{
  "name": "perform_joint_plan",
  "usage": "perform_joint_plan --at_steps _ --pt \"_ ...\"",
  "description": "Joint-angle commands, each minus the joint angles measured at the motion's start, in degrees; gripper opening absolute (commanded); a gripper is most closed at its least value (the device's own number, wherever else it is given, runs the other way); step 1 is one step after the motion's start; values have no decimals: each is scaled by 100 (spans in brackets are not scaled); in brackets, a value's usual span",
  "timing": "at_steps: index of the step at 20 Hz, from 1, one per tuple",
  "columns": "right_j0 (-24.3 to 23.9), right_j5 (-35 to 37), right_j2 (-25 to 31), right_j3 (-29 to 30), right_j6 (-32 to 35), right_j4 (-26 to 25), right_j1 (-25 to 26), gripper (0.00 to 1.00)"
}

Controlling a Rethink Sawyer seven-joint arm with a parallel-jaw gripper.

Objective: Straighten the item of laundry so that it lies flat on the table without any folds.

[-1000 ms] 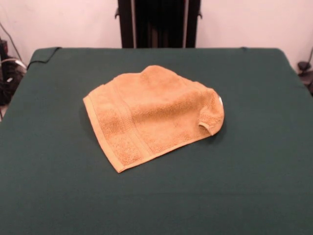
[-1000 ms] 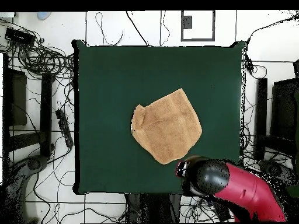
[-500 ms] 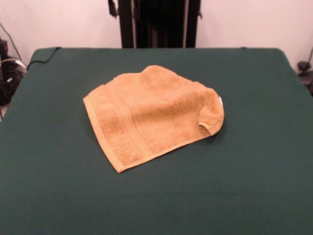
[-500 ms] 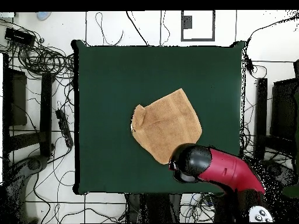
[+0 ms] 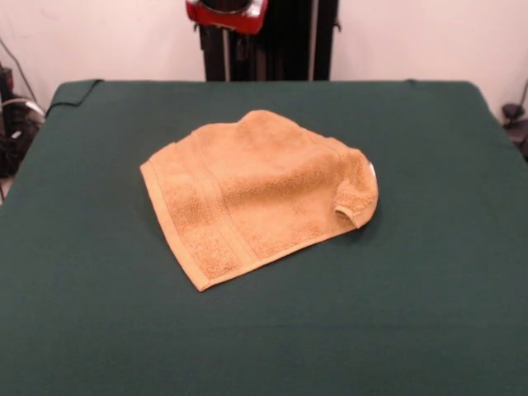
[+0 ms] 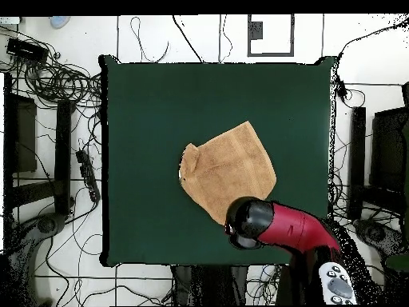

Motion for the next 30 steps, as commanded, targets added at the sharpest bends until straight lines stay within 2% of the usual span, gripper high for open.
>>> perform_joint_plan --at_steps 1,10,15,30 --pt "174 -652 55 53 1657 419 354 100" --pt "118 -802 82 29 1526 473 423 100" --pt "176 -1251 130 -8 1682 611 690 100" --pt "140 -1076 277 -830 1279 740 1162 100"
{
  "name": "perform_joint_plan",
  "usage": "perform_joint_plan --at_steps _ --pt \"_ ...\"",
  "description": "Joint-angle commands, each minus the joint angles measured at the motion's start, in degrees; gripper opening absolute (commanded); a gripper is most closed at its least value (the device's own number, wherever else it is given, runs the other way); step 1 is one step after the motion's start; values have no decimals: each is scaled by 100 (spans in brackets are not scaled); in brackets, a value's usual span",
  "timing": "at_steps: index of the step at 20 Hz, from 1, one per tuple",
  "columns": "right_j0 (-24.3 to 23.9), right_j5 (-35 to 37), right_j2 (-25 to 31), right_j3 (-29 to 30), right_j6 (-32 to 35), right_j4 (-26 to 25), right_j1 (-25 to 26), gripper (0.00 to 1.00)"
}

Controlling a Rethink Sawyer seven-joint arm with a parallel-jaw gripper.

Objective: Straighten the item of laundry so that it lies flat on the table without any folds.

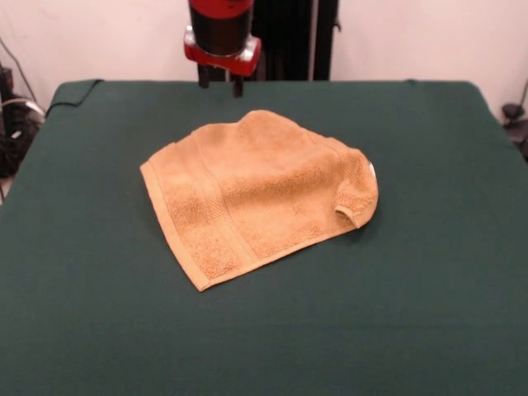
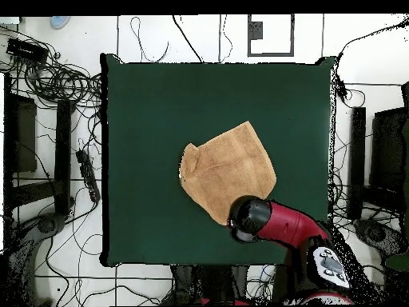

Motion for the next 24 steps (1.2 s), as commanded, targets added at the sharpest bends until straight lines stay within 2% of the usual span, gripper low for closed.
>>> perform_joint_plan --at_steps 1,6,24 --pt "160 -209 417 -668 1114 378 277 100" --pt "163 63 427 -795 1019 386 237 100" --pt "20 -333 628 -631 996 485 275 100"
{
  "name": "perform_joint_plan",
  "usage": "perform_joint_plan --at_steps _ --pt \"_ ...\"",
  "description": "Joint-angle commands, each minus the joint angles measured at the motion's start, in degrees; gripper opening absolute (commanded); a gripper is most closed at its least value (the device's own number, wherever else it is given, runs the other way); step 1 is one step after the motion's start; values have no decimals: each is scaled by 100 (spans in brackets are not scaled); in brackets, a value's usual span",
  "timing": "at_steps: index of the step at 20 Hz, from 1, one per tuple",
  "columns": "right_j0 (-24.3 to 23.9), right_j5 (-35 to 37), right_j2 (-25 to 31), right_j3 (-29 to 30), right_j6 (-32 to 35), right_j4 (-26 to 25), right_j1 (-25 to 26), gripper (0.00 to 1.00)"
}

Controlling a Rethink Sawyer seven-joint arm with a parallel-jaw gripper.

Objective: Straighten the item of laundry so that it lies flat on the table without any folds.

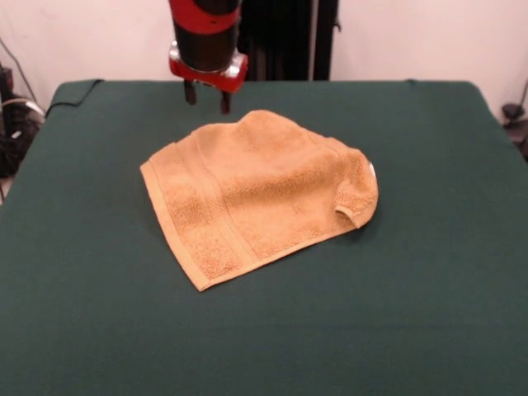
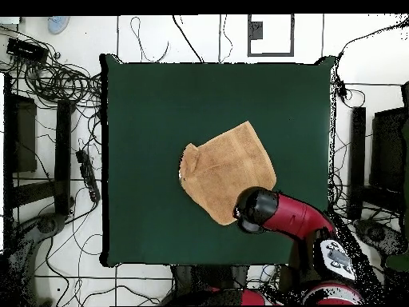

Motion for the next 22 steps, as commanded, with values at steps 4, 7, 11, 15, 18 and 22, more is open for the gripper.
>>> perform_joint_plan --at_steps 4,7,11,15,18,22 --pt "146 -123 645 -269 946 388 59 100" --pt "157 3 701 -330 899 409 83 100" --pt "291 35 728 -417 1009 494 130 100" --pt "400 -116 740 -432 1156 590 208 100" --pt "476 -199 735 -443 1244 669 246 100" --pt "602 -73 645 -443 1306 777 205 100"
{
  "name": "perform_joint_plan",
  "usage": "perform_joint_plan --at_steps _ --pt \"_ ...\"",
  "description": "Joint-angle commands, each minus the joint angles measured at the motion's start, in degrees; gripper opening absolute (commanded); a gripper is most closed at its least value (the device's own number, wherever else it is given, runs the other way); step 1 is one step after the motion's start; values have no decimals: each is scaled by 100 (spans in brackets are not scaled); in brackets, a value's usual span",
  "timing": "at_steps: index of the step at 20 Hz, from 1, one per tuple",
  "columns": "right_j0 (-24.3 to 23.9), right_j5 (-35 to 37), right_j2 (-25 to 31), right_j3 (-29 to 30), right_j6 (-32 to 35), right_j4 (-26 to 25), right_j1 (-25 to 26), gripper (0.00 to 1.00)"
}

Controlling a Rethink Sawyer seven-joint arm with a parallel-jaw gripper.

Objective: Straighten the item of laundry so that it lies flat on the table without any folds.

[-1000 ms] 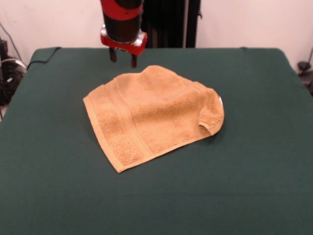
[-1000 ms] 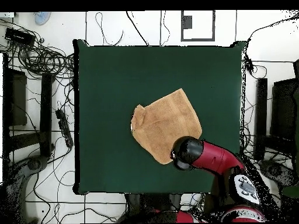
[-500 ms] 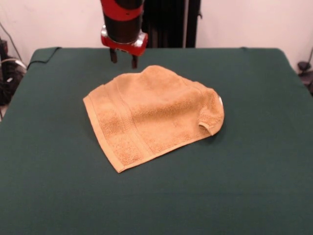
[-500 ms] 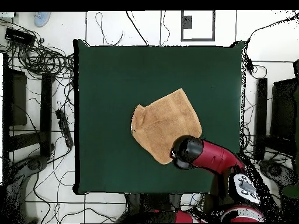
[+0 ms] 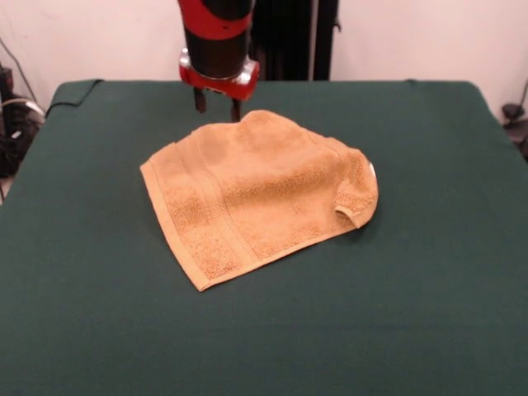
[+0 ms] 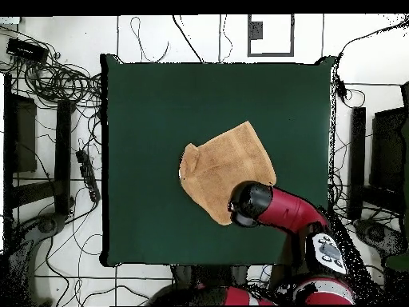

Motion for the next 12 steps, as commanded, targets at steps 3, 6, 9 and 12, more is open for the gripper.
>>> perform_joint_plan --at_steps 3,6,9,12 --pt "477 5 575 -250 1285 554 56 100" --pt "596 207 462 -245 1281 583 -104 100" --pt "736 682 299 -353 1246 560 -343 100" --pt "907 1195 158 -533 1230 507 -576 100"
